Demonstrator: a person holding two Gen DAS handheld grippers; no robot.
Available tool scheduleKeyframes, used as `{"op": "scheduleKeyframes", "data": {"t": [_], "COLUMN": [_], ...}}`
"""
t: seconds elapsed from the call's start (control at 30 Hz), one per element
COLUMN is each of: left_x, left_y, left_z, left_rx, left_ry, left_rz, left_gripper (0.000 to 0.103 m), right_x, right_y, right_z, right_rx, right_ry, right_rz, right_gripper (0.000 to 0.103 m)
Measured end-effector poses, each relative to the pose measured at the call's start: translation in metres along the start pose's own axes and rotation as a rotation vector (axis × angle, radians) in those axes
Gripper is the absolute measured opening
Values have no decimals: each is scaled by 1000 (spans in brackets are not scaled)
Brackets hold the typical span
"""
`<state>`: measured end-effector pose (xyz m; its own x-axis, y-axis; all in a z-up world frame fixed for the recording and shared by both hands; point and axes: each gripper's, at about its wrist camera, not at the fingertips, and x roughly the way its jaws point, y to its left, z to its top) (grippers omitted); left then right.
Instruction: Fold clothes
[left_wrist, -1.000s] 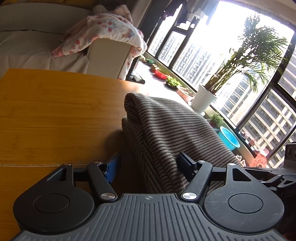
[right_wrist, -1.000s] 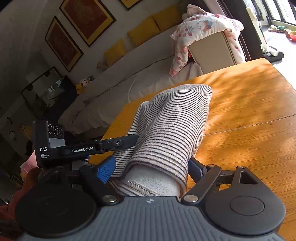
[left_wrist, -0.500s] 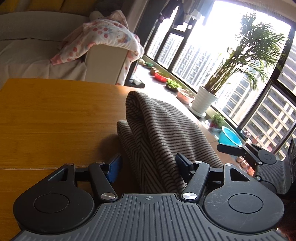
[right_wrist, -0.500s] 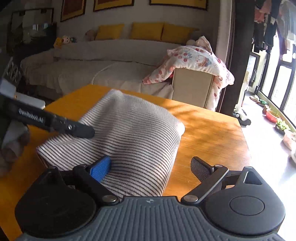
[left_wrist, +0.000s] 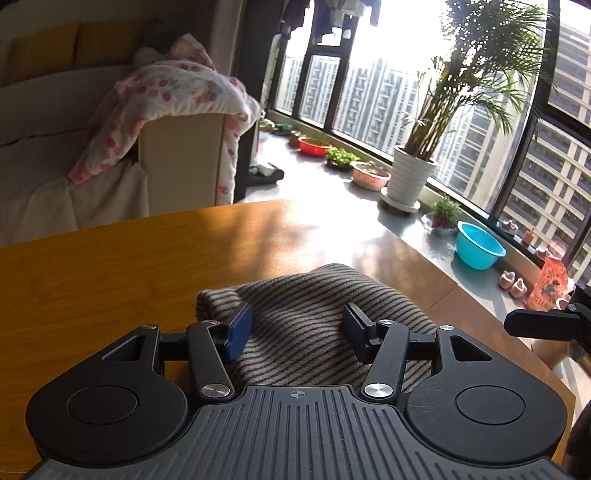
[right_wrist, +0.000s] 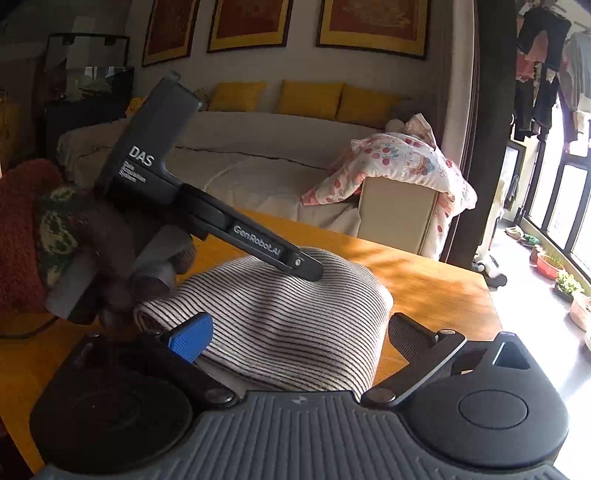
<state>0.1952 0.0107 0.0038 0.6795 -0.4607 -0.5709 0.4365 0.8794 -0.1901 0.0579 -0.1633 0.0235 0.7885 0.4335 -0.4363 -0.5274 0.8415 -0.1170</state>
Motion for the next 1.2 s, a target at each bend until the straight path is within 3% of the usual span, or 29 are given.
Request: {"op": "scheduleKeyframes", "data": {"t": [0.07,0.13,0.27,0.37,0.43,0.5,0.53,0.57,0.67,0.77,0.87,1.03,1.13,1.2], "left_x": [-2,-3,-19,-42,-55,-63,-66,-70,-79,-84,-88,-77,-78,-75], "left_y": [1,4,8,6,5,6,6,6,9,6,0,3,6,6], "left_z": [-2,-3,-6,-15,-26,-42,-49,-57,-69,-68,-62,-81,-83,-81], "left_rx": [4,-5,-34,-79,-101,-113,-118,-124,-176,-204,-205,-196,-201,-195], "left_ry": [4,6,-16,-41,-40,-12,2,17,20,4,-10,71,71,75], "left_rz": [0,-3,-13,-25,-63,-77,-84,-91,-130,-184,-242,-150,-138,-132], "left_gripper": [60,60,61,80,81,79,73,59,41,34,34,35,43,54], "right_x": [6,26,43,39,34,29,26,22,10,5,1,0,3,6], "right_y": [12,27,34,30,26,21,17,11,-13,-36,-48,-50,-53,-56], "right_z": [1,-6,-17,-16,-16,-16,-16,-15,-16,-23,-31,-37,-40,-44], "right_rx": [-42,-117,-137,-120,-89,-55,-30,5,147,282,348,363,384,417], "right_ry": [-11,34,57,75,83,90,94,100,111,125,126,126,138,148], "right_rz": [-2,-36,-57,-53,-30,-4,17,43,105,96,48,13,21,39], "right_gripper": [103,103,103,103,103,103,103,103,103,103,103,103,103,103]}}
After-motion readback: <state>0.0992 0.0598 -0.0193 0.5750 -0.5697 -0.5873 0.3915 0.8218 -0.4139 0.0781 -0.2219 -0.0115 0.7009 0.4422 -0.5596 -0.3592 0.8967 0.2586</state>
